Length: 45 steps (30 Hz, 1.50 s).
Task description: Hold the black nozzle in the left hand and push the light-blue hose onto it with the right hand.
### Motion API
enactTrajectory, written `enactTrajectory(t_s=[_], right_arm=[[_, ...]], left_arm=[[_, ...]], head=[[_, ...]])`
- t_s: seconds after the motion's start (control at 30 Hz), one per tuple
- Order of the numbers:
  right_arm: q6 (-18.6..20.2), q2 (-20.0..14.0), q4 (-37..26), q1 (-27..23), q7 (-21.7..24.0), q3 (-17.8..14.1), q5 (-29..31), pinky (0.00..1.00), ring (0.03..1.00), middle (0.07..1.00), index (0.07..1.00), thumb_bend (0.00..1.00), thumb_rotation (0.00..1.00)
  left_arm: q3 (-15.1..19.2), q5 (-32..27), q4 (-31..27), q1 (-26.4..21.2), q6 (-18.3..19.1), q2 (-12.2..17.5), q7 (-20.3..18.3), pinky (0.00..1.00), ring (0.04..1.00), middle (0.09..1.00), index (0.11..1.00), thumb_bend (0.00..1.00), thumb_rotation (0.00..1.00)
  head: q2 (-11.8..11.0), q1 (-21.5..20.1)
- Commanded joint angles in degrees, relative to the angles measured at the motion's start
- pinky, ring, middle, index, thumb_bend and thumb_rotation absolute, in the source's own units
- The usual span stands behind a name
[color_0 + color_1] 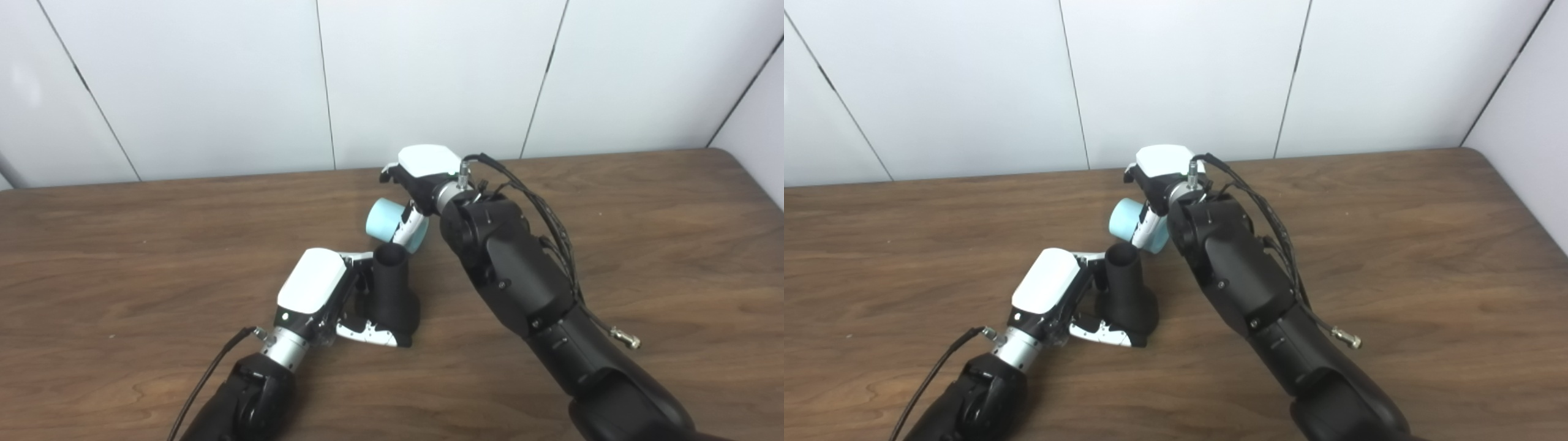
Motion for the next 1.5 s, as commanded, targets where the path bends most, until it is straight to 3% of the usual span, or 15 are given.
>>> enactTrajectory(t_s=[0.0, 0.7, 0.77, 0.83, 0.93, 0.97, 1.0, 1.03, 1.1, 1.47], right_arm=[[-0.3, -0.1, -0.7, -2.2, -3.4, 0.1, 0.2, 0.6, 0.797, 0.824, 0.806, 0.8, 0.21], [-0.8, -0.4, 3.9, -1.7, -10.3, 2.0, 3.9, 0.48, 0.677, 0.748, 0.798, 0.83, 0.13], [-0.9, -0.4, 4.0, -1.7, -11.0, 2.1, 4.3, 0.43, 0.634, 0.738, 0.795, 0.83, 0.11], [-0.7, -0.2, 3.9, -1.6, -11.6, 2.1, 4.8, 0.32, 0.484, 0.684, 0.797, 0.82, 0.09], [-1.2, 0.0, 3.6, -1.1, -13.7, 1.9, 6.3, 0.35, 0.494, 0.649, 0.776, 0.82, 0.03], [-2.6, -0.2, 3.9, -0.7, -15.6, 1.7, 7.5, 0.39, 0.524, 0.643, 0.723, 0.81, 0.01], [-4.2, -0.4, 4.1, -0.4, -17.9, 1.5, 8.7, 0.4, 0.48, 0.61, 0.618, 0.66, 0.01], [-5.3, -0.6, 4.4, -0.1, -19.5, 1.4, 9.6, 0.36, 0.459, 0.583, 0.549, 0.58, 0.0], [-6.3, -0.8, 4.7, 0.2, -21.6, 1.6, 10.5, 0.33, 0.435, 0.557, 0.483, 0.51, 0.0], [-6.4, -1.5, 4.4, 0.9, -24.5, 2.4, 12.1, 0.28, 0.424, 0.567, 0.488, 0.49, 0.0]], left_arm=[[-3.6, 0.9, 5.5, 8.9, 0.9, -1.0, -2.1, 0.34, 0.432, 0.439, 0.507, 0.47, 0.0], [-4.3, 1.0, 5.0, 8.5, 1.9, -1.3, -2.9, 0.34, 0.438, 0.441, 0.504, 0.47, 0.0], [-4.3, 0.9, 4.9, 8.5, 2.0, -1.3, -2.9, 0.34, 0.436, 0.442, 0.504, 0.47, 0.0], [-4.4, 0.9, 4.8, 8.5, 2.1, -1.3, -3.0, 0.34, 0.431, 0.435, 0.507, 0.47, 0.0], [-4.5, 1.1, 4.8, 8.4, 2.2, -1.3, -2.9, 0.34, 0.429, 0.435, 0.508, 0.47, 0.0], [-4.5, 1.0, 4.7, 8.4, 2.3, -1.3, -2.9, 0.34, 0.429, 0.436, 0.508, 0.47, 0.0], [-4.6, 1.0, 4.7, 8.4, 2.2, -1.3, -3.0, 0.34, 0.436, 0.439, 0.506, 0.47, 0.0], [-4.6, 0.9, 4.6, 8.4, 2.2, -1.2, -3.1, 0.34, 0.44, 0.443, 0.504, 0.47, 0.0], [-4.5, 0.7, 4.4, 8.5, 2.4, -1.3, -3.2, 0.34, 0.439, 0.441, 0.506, 0.47, 0.0], [-4.2, 0.5, 4.3, 8.6, 2.3, -1.3, -3.0, 0.34, 0.432, 0.439, 0.507, 0.47, 0.0]], head=[[0.1, 0.1], [0.4, -0.2], [0.4, -0.1], [0.4, -0.1], [0.4, -0.1], [0.4, -0.1], [0.4, -0.1], [0.4, -0.1], [0.7, -0.1], [0.8, -0.1]])
